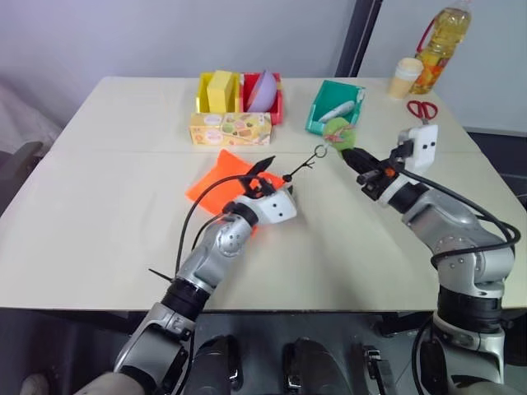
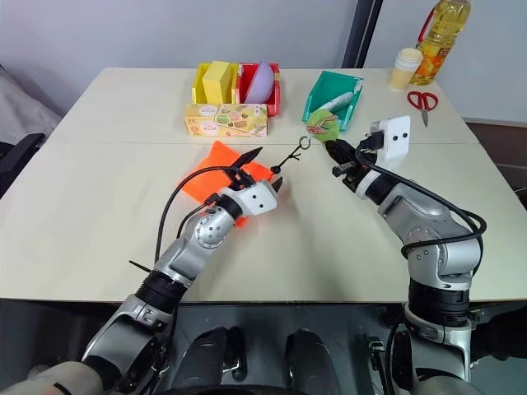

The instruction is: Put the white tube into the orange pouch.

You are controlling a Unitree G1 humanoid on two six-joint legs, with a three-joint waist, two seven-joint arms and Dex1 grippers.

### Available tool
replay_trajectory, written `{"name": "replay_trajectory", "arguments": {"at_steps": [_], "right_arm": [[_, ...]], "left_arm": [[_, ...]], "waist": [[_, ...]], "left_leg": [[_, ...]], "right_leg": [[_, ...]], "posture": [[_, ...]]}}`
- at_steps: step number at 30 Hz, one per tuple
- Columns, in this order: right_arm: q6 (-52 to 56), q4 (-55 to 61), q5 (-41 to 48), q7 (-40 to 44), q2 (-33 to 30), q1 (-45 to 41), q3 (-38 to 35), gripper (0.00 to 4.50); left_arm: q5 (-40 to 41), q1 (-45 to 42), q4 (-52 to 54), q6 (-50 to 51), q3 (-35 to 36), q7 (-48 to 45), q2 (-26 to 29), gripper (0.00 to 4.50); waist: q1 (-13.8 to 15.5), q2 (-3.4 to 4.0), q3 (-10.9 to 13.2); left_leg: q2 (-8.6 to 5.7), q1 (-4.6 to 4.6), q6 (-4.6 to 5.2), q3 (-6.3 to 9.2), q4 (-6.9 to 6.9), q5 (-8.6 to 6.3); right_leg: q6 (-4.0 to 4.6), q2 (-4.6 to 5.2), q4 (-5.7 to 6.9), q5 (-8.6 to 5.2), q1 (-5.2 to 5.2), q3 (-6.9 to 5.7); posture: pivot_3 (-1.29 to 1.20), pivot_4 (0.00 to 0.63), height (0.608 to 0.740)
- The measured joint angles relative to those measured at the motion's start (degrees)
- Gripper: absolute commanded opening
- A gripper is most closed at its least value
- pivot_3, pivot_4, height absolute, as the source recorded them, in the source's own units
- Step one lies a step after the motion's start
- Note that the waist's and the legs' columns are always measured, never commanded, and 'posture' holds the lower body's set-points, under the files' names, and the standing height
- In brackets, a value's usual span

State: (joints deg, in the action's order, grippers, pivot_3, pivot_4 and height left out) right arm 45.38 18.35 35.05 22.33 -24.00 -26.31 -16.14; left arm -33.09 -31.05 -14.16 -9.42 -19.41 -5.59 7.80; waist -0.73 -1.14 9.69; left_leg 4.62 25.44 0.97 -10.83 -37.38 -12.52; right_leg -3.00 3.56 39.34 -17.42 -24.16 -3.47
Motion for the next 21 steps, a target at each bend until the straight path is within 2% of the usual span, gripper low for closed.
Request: {"name": "replay_trajectory", "arguments": {"at_steps": [9,21], "right_arm": [[0.0,0.1,0.1,-1.4,0.0,0.5,0.1,0.0],[0.0,0.1,0.1,-3.0,-1.8,1.8,-1.3,0.0]], "left_arm": [[7.6,2.3,-0.8,0.4,0.1,-2.5,-3.2,4.45],[8.5,1.5,-3.4,-1.0,0.0,-1.6,-2.8,4.45]], "waist": [[-0.1,0.0,0.0],[0.0,0.0,0.0]], "left_leg": [[0.0,0.0,-0.15,0.0,-0.01,0.09],[0.0,0.0,-0.15,0.0,-0.01,0.09]], "right_leg": [[0.0,0.0,0.01,0.0,0.0,0.0],[0.0,-0.01,0.01,0.0,0.0,0.0]], "posture": [[0.0,0.15,0.727],[0.0,0.15,0.727]]}}
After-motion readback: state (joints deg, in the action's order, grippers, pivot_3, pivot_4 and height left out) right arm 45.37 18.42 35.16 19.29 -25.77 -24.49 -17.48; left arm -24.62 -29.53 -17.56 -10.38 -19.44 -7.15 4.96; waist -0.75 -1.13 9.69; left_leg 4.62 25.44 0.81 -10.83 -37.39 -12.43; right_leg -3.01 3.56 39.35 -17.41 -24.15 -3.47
